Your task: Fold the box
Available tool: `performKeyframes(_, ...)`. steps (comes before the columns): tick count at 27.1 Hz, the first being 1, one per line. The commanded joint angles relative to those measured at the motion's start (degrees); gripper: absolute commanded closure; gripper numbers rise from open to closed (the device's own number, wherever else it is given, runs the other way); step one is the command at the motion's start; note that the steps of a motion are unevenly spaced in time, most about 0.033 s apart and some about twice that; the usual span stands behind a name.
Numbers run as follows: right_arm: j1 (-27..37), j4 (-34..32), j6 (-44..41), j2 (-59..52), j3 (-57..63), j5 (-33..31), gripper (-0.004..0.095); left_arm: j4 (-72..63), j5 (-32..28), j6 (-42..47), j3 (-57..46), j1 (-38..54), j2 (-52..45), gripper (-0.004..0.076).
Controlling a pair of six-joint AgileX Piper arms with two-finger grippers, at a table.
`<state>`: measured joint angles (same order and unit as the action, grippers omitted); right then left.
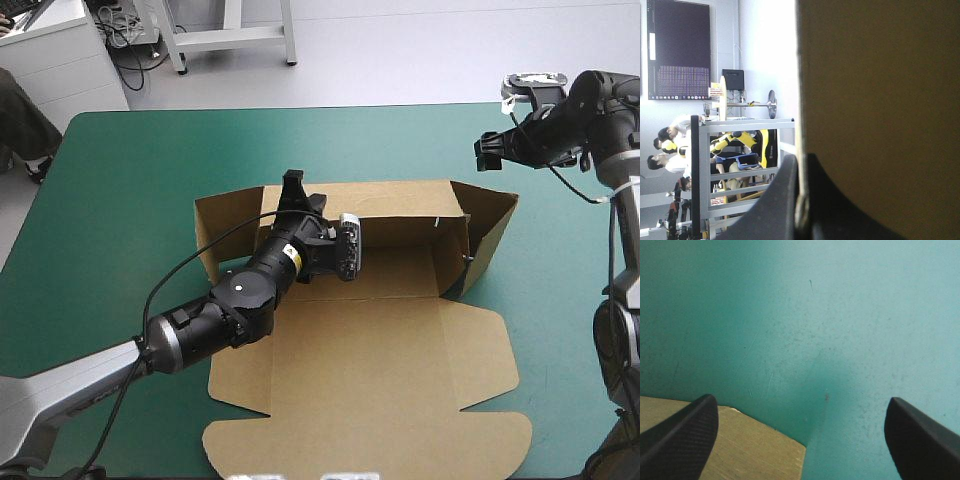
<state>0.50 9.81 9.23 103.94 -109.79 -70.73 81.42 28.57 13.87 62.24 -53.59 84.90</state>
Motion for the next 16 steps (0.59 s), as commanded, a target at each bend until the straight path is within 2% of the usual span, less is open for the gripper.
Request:
performKeyframes(1,0.4,0.7,0.4,-2.9,0.4,0.0,0.0079,2.5,0.2,1.2,1.7,0.6,-2.1,0.0756)
performKeyframes(6,0.4,2.2,1.5,-4.2,5.6,-0.7,0.0079,2.4,2.4,1.8,1.7,1.5,-2.1,0.0756)
performKeyframes(16,0.4,4.4,5.7,-10.6,14.3,-0.7,0.0079,2.2,1.6,2.7,1.7,1.5,-1.6,0.0756)
